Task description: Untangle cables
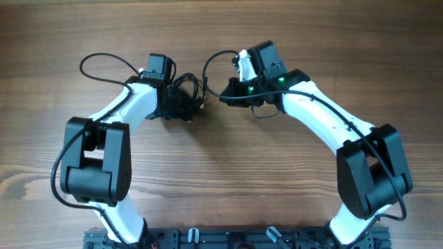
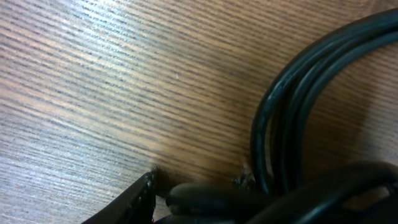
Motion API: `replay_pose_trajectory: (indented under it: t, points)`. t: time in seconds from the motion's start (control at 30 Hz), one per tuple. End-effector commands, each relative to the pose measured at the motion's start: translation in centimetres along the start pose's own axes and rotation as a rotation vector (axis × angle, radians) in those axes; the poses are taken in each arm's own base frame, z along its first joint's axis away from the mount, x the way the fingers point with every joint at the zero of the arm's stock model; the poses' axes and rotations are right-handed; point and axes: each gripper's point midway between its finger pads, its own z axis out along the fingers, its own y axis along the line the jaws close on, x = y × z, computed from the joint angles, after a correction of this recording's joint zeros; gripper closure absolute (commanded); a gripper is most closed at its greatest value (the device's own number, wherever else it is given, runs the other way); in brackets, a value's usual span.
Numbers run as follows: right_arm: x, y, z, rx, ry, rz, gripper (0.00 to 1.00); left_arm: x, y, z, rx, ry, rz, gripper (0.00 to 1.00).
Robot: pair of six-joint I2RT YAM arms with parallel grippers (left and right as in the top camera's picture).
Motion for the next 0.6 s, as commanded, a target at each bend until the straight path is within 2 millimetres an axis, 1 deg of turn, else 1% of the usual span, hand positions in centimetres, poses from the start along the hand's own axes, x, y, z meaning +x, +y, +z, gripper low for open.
replay_pose_trajectory:
  t: [0.0,0.1,0.23,0.33,0.43,0.47,0.57]
  points:
    - [0.5,1.4,-0.2,-0.014,0.002,-0.023,0.94,0.7,-0.1,0.9,0.018,0.015,0.016,0.55]
    - [0.7,1.4,0.1,0.006,-0.002,-0.032,0.92,0.2,-0.4,0.9,0.028,-0.003,0.014,0.54]
    - [1.6,2.4,0.7,0.0,0.018,-0.044,0.91,0.3,-0.3,0.9,0.027,-0.001,0.015,0.54]
    - [2.2,2.5,1.5,0.028,0.019,0.051,0.9,0.3,-0.3,0.9,0.025,0.001,0.015,0.53]
    - [3.0,2.5,2.8,0.029,0.015,0.129,0.89,0.3,-0.3,0.9,0.025,0.002,0.015,0.53]
    - [3.4,2.7,3.7,0.013,0.01,0.181,0.86,0.4,-0.3,0.9,0.024,0.004,0.016,0.53]
    - [3.7,3.0,4.8,-0.016,-0.005,0.254,0.75,0.4,-0.3,0.9,0.024,0.004,0.016,0.54]
